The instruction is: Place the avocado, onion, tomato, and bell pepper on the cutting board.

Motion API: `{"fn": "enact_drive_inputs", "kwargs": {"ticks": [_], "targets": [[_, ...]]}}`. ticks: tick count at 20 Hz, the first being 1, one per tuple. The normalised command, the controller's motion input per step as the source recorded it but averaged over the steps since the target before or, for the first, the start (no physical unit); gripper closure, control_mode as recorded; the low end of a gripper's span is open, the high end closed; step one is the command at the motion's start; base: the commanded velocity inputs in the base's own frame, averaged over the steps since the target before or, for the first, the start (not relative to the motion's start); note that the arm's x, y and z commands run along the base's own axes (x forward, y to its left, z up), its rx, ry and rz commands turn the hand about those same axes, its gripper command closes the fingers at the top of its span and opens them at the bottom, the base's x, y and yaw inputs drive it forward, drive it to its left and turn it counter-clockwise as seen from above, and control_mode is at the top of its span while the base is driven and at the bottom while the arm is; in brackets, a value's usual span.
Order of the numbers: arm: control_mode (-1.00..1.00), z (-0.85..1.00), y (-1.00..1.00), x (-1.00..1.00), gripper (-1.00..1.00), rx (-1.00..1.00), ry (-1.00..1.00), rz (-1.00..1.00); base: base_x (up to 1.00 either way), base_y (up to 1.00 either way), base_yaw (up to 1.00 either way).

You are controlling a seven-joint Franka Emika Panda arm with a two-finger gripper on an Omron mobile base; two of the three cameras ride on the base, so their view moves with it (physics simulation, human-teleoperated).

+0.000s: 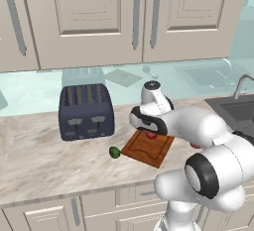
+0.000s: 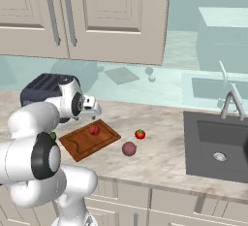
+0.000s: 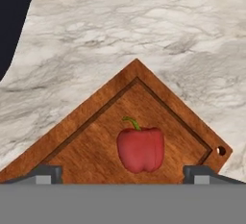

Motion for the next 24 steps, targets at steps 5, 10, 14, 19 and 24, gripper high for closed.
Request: {"fn": "enact_drive_inputs", "kwargs": {"ticks": [5,10,14,19,24], "targets": [[-1.0,0.06,0.12,-0.41,-1.0,0.0,0.0,0.0,0.0,0.0,0.0],[-1.0,0.0,0.28,-0.28,-1.0,0.0,0.0,0.0,0.0,0.0,0.0],[-1.0,0.0,0.45,-0.13,-1.0,0.0,0.0,0.0,0.0,0.0,0.0],[-1.0,0.0,0.58,-0.02,-1.0,0.0,0.0,0.0,0.0,0.0,0.0],[-1.0,0.0,0.6,0.0,-1.0,0.0,0.0,0.0,0.0,0.0,0.0]]}}
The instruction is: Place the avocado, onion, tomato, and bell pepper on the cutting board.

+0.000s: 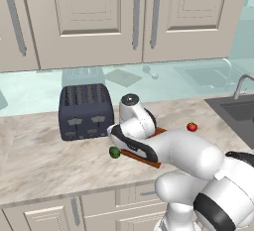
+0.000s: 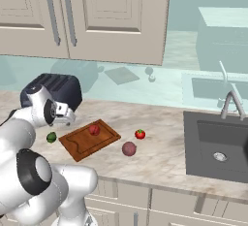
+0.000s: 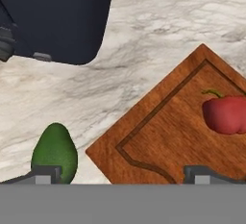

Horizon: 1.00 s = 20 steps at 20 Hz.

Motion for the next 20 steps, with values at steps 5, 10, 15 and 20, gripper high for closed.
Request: {"fn": "enact_drive_inputs", "kwargs": {"ticks": [5,10,15,20], "targets": [[-1.0,0.0,0.44,0.0,-1.0,0.0,0.0,0.0,0.0,0.0,0.0],[-1.0,-0.03,0.2,-0.11,-1.0,0.0,0.0,0.0,0.0,0.0,0.0],[-1.0,-0.08,0.13,-0.11,-1.0,0.0,0.0,0.0,0.0,0.0,0.0],[-1.0,-0.07,0.13,-0.11,-1.0,0.0,0.01,0.0,0.0,0.0,0.0]]}}
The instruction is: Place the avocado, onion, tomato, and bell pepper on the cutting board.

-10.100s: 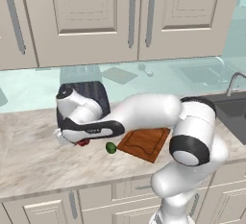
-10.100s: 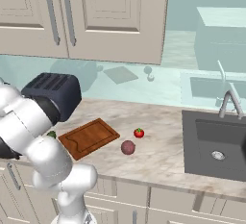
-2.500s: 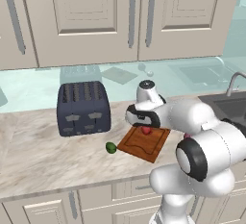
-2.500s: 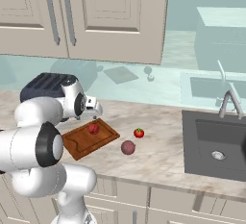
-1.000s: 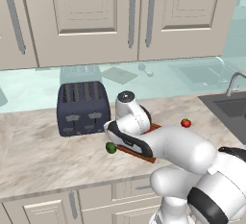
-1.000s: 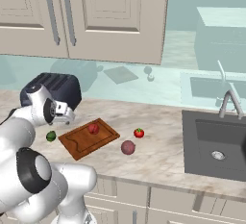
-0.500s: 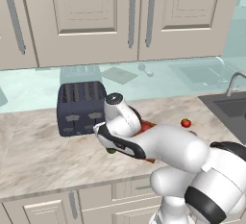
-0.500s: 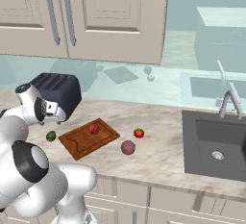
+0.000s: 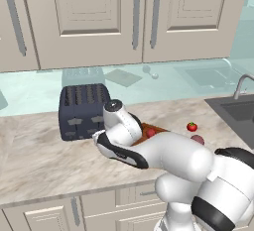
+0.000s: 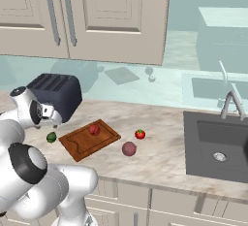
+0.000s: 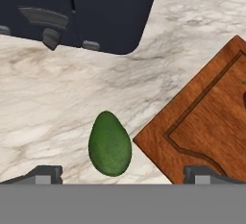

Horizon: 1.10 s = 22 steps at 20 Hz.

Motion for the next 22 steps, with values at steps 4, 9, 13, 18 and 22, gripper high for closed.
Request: {"fn": "enact_drive_inputs", "kwargs": {"ticks": [4,9,13,18,22], "targets": [[-1.0,-0.11,0.11,-0.01,-1.0,0.0,0.01,0.0,0.0,0.0,0.0],[-1.0,-0.15,0.05,0.0,-1.0,0.0,0.0,0.0,0.0,0.0,0.0],[-1.0,-0.16,0.0,0.0,-1.0,0.0,0.0,0.0,0.0,0.0,0.0],[-1.0,-0.19,0.0,0.0,-1.0,0.0,0.0,0.0,0.0,0.0,0.0],[-1.0,-0.18,0.0,0.0,-1.0,0.0,0.01,0.0,0.0,0.0,0.0]]}}
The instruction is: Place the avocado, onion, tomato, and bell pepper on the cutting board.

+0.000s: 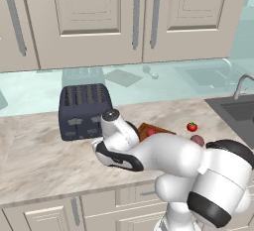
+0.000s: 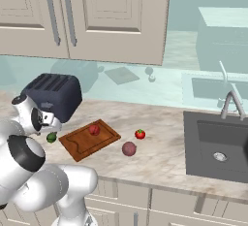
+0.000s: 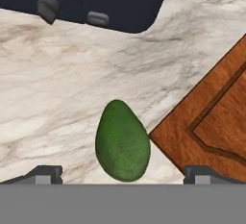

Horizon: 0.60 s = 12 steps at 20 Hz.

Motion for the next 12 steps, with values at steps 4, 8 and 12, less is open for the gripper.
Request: {"fn": "enact_drive_inputs", "kwargs": {"ticks": [4,8,12], "targets": [[-1.0,-0.19,0.0,0.0,-1.0,0.0,0.01,0.0,0.0,0.0,0.0],[-1.0,-0.16,0.0,0.0,-1.0,0.0,0.0,0.0,0.0,0.0,0.0],[-1.0,-0.13,0.0,0.01,-1.0,0.0,0.0,0.0,0.0,0.0,0.0]]}}
